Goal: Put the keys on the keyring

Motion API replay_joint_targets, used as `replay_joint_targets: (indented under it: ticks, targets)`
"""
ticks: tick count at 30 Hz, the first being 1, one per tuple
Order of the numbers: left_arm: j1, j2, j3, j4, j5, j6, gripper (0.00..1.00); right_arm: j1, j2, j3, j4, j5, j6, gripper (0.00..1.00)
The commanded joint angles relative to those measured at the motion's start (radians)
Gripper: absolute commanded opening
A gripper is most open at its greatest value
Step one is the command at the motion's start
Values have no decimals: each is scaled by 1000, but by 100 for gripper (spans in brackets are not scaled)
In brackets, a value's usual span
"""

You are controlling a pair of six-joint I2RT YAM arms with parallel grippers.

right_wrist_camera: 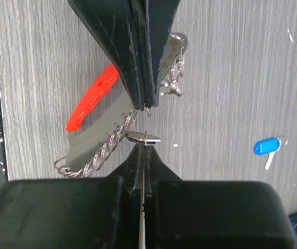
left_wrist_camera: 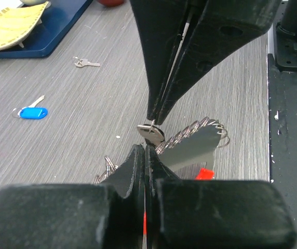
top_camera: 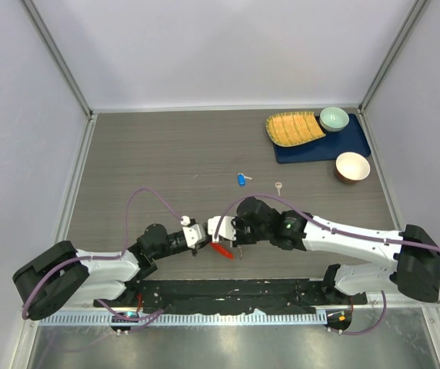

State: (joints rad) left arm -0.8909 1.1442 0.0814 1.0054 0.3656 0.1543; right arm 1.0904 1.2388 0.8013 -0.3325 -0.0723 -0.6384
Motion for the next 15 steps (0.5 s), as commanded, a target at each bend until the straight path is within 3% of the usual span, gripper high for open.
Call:
replay_joint_targets:
  ticks: [1, 5, 11, 15]
  targets:
    - [-5, 29, -40, 209, -57, -32, 0, -27, -45, -20, 36, -21, 52, 1]
    - [-5, 29, -49, 272, -68, -41, 0, -58, -73, -40, 79, -55, 89, 1]
    - [-5, -32, 38, 158, -83, 13, 0, -141, -142, -66, 134, -70, 184, 1]
    - [-5, 43, 128, 126, -103, 42, 0, -173, -211, -102, 184, 26, 264, 1]
